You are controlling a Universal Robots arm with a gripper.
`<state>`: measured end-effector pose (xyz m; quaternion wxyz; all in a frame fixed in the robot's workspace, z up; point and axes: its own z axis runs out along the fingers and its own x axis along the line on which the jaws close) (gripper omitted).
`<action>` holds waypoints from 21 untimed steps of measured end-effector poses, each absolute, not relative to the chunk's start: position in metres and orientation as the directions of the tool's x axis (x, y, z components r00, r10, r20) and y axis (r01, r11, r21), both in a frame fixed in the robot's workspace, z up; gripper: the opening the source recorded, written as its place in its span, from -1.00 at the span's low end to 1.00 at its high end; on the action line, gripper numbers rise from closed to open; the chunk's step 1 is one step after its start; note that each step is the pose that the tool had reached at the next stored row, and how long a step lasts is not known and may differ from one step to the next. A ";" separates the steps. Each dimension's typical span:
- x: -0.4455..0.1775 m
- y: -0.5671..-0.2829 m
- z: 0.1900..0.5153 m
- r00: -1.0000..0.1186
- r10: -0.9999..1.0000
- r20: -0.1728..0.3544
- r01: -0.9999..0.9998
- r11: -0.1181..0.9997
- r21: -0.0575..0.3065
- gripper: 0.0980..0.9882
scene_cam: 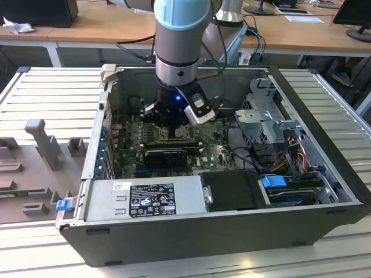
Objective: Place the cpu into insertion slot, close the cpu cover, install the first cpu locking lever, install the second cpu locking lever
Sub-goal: 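Install the second cpu locking lever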
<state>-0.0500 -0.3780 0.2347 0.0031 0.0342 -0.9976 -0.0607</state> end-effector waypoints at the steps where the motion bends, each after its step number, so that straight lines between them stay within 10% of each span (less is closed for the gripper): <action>1: -0.055 -0.378 0.232 -0.998 -0.068 0.002 -0.067 0.990 0.122 -0.98; 8: -0.059 -0.378 0.214 -0.998 -0.068 0.002 -0.068 0.990 0.124 -0.98; 21: -0.068 -0.406 0.208 -0.998 -0.068 -0.008 -0.068 0.963 0.261 -0.98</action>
